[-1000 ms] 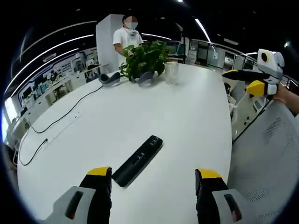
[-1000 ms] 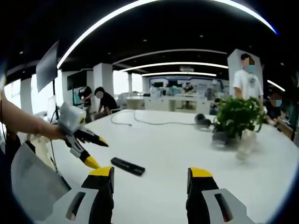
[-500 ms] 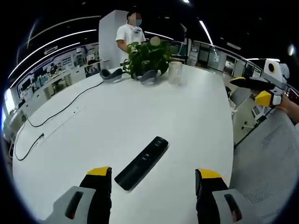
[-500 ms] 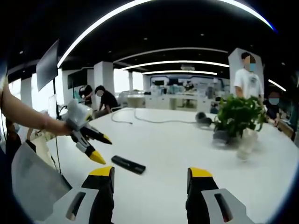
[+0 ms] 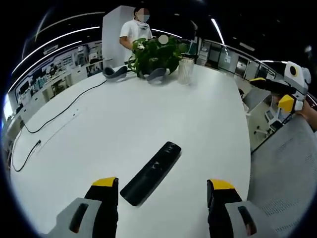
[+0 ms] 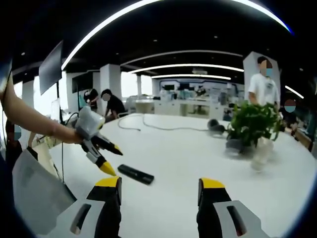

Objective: Press the specified remote control buttons in sequence, fully releasing each button before pressing the next.

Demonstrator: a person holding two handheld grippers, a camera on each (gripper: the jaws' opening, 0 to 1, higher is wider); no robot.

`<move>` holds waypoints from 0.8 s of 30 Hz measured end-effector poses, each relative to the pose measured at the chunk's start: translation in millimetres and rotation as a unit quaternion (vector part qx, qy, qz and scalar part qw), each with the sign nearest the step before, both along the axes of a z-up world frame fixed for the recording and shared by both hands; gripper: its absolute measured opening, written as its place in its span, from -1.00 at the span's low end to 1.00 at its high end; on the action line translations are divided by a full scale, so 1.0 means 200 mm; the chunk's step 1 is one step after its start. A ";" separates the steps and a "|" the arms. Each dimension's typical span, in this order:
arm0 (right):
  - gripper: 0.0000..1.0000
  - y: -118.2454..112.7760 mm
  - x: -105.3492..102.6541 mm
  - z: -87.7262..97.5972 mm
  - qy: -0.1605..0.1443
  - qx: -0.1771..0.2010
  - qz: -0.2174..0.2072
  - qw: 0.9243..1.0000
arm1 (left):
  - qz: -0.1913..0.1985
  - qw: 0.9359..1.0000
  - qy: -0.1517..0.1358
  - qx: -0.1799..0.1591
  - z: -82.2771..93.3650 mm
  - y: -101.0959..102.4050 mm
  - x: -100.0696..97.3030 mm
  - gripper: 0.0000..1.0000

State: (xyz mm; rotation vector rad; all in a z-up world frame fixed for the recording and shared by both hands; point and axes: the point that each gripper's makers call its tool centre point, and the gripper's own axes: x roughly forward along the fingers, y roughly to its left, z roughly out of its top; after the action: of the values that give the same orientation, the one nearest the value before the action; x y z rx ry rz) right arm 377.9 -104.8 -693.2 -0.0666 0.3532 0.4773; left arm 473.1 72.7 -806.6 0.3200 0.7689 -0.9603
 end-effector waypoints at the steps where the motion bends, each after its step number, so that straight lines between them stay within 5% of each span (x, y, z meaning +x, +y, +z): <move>1: 0.21 0.00 0.00 0.00 0.000 0.001 0.000 1.000 | -0.002 1.000 0.001 0.001 0.00 0.00 0.00 0.52; 24: 0.20 -0.01 0.00 -0.02 0.009 -0.008 -0.002 1.000 | -0.045 0.998 0.007 0.045 -0.09 -0.02 0.09 0.52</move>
State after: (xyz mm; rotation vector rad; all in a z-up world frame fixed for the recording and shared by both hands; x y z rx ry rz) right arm 378.0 -106.2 -697.6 -0.0777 0.3755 0.4706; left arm 490.2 68.5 -824.1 0.4303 0.8174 -1.0138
